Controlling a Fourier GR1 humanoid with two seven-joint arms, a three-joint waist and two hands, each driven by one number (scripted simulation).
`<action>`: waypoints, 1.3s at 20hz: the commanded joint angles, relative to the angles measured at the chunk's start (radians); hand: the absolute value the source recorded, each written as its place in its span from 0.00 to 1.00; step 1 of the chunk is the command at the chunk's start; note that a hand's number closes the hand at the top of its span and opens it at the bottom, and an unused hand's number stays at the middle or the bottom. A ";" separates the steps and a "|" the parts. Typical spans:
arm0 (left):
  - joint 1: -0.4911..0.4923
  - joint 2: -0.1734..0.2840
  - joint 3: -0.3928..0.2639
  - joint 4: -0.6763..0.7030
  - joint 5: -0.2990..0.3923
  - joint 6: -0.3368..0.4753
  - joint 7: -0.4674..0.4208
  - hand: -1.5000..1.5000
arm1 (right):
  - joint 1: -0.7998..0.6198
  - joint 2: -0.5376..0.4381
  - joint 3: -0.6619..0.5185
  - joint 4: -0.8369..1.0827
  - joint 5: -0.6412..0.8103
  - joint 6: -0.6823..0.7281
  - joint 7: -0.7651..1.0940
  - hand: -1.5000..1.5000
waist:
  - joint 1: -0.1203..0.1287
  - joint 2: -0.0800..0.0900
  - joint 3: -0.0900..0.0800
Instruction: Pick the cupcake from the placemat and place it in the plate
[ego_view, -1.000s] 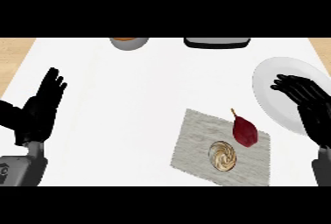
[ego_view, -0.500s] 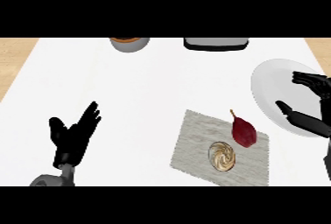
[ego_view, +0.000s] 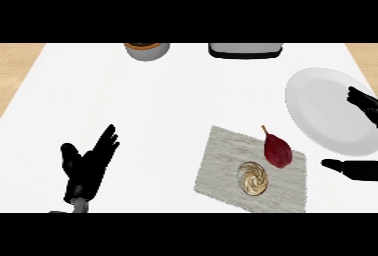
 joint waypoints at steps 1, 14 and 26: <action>-0.012 0.009 0.007 -0.025 0.006 -0.003 0.034 0.50 | 0.041 -0.113 0.092 -0.066 0.125 0.073 0.085 0.00 | -0.001 -0.002 -0.001; 0.016 -0.041 -0.009 -0.066 -0.037 0.011 0.049 0.50 | 0.018 -0.041 0.317 -0.308 0.388 0.132 0.495 0.00 | 0.005 0.000 0.001; -0.020 -0.050 0.076 0.091 -0.053 -0.062 -0.048 0.50 | 0.048 0.135 0.459 -0.397 0.569 0.220 0.733 0.00 | 0.000 0.001 0.001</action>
